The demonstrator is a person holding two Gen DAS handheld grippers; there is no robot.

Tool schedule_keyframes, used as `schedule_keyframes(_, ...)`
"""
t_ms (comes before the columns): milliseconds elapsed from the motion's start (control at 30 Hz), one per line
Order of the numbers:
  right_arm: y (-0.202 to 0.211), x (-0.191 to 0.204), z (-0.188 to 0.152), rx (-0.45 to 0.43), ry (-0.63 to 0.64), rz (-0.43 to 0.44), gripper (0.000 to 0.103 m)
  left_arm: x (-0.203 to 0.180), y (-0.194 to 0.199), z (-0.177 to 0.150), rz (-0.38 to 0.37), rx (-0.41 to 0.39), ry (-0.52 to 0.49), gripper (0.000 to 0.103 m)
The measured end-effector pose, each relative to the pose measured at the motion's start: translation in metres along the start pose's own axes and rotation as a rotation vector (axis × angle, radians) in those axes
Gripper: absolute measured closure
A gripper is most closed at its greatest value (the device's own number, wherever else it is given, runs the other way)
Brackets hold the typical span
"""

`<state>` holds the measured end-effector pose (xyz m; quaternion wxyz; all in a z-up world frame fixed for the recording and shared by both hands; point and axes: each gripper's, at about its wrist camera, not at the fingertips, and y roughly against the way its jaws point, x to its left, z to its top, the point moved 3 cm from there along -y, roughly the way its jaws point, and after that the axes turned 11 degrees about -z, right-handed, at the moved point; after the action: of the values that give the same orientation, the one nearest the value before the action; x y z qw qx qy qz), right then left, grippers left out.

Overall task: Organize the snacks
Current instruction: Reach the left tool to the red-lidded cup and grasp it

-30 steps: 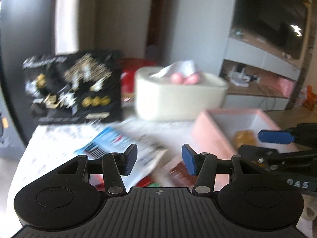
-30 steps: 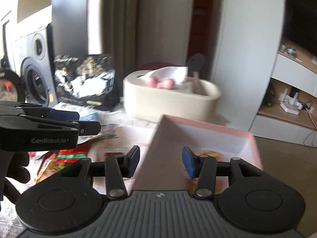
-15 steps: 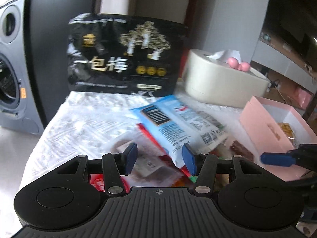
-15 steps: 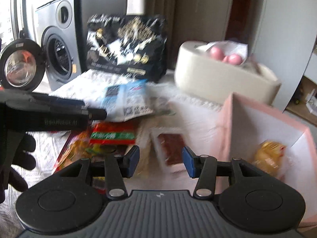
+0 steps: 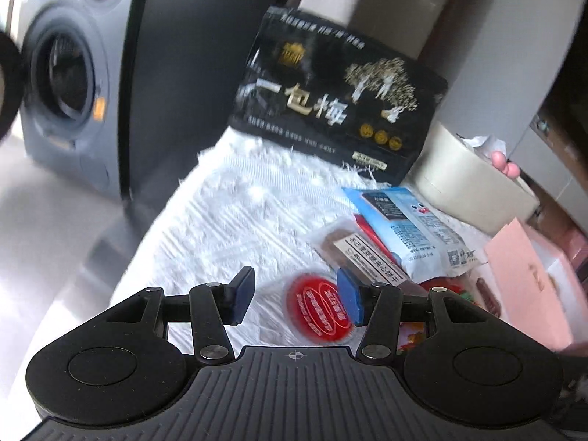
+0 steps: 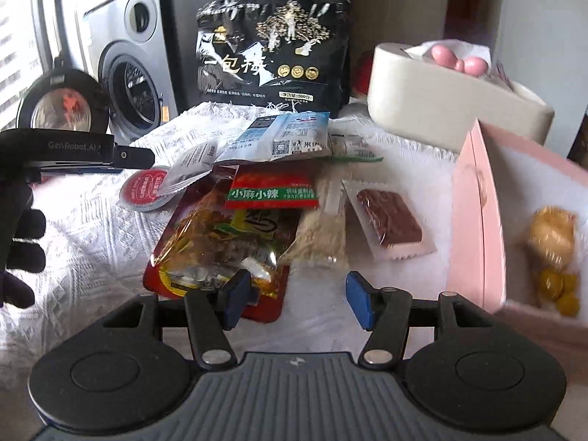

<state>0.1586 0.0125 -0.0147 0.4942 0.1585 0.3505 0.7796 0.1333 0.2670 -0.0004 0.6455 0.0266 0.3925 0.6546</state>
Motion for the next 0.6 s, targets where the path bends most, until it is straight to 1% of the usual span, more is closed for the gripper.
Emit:
schedule_keyframes(33,0.000,-0.001,-0.001,0.005,-0.014,0.013,0.041,0.000,-0.001,-0.001,-0.010,0.004,0.018,0.048)
schedule_keyframes(67,0.000,-0.002,-0.002,0.007,-0.024,0.027,0.038,-0.002,-0.003,-0.003,-0.021,0.011,0.016,0.048)
schedule_keyframes(100,0.000,-0.003,-0.003,0.006,-0.026,0.033,0.037,-0.007,-0.005,-0.006,-0.034,0.024,-0.007,0.048)
schedule_keyframes(133,0.001,-0.002,-0.004,0.005,-0.018,0.034,0.037,-0.012,-0.006,-0.009,-0.044,0.043,-0.044,0.047)
schedule_keyframes(200,0.002,0.000,-0.007,-0.001,0.012,0.046,0.029,-0.023,-0.007,-0.016,-0.027,0.067,-0.149,0.046)
schedule_keyframes(233,0.002,0.002,-0.009,-0.004,0.028,0.055,0.027,-0.027,-0.008,-0.021,-0.016,0.085,-0.209,0.046)
schedule_keyframes(333,0.003,0.005,-0.012,-0.008,0.049,0.068,0.019,-0.032,-0.007,-0.028,-0.015,0.107,-0.304,0.043)
schedule_keyframes(400,0.002,0.005,-0.013,-0.009,0.056,0.075,0.014,-0.035,-0.009,-0.027,-0.009,0.117,-0.324,0.043)
schedule_keyframes(467,0.001,0.007,-0.012,-0.007,0.062,0.081,0.012,-0.038,-0.013,-0.024,-0.005,0.118,-0.334,0.043)
schedule_keyframes(600,0.000,0.009,-0.012,0.001,0.081,0.081,0.011,-0.044,-0.026,-0.023,-0.002,0.132,-0.380,0.042)
